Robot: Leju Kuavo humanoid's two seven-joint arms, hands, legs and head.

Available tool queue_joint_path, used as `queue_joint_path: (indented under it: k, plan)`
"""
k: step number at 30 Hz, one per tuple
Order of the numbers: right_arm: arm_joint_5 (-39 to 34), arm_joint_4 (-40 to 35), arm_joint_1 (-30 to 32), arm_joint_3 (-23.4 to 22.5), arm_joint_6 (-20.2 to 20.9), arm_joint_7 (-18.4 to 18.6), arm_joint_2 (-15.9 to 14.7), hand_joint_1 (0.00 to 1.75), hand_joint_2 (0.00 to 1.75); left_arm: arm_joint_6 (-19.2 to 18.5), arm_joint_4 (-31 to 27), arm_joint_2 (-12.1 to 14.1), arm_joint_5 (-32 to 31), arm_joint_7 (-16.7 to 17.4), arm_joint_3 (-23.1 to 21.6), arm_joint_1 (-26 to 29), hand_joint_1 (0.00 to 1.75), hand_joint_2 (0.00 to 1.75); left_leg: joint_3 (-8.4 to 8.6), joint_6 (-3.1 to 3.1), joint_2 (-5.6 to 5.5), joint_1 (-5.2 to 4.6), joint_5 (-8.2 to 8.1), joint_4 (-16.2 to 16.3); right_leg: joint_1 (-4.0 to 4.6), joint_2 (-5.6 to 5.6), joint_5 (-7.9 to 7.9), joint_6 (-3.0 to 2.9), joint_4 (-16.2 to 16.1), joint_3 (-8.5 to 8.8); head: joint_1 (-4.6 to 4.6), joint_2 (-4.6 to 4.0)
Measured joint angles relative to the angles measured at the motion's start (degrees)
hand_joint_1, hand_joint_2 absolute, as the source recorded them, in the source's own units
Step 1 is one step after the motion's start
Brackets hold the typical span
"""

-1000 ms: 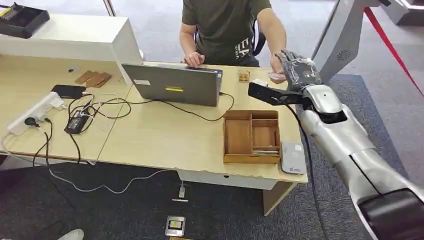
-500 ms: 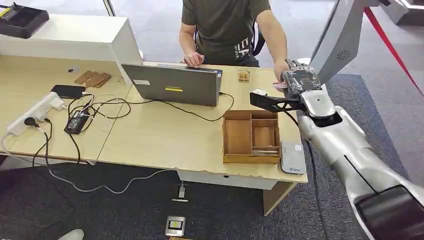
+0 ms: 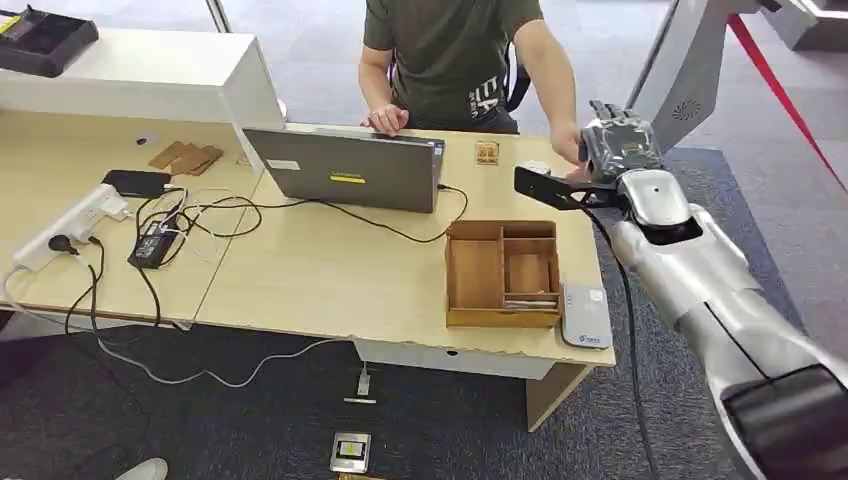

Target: Pass the card to the sensor for recognition and then transmit it.

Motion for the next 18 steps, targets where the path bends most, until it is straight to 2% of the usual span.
queue_joint_path:
  k: [8, 11, 18]
  plan:
    - [-9.93, -3.92, 1.04, -5.23, -5.74, -4.04, -3.80, 1.75, 1.75, 0.00, 0.00, -0.07, 0.00, 0.00, 0.48, 0.11, 0.00, 1.75, 0.03, 0.01, -0.01, 0.01, -0.01, 0.01, 0.00, 0.00, 0.00, 0.00, -0.04, 0.02, 0.02, 0.00]
    - [-12.21, -6.34, 3.42, -7.34, -6.73, -4.65, -5.75, 1.75, 1.75, 0.00, 0.00, -0.07, 0.04, 0.00, 0.85, 0.14, 0.00, 1.75, 0.02, 0.02, -0.01, 0.01, -0.02, 0.01, -0.01, 0.00, 0.00, 0.01, -0.05, 0.05, 0.04, 0.00]
    - [-12.65, -9.75, 5.75, -10.45, -6.97, -4.72, -7.74, 1.75, 1.75, 0.00, 0.00, -0.07, 0.04, 0.00, 1.40, 0.10, 0.00, 1.75, 0.05, 0.03, 0.02, -0.02, -0.03, 0.01, -0.01, 0.06, 0.02, 0.03, -0.04, 0.01, 0.00, 0.00]
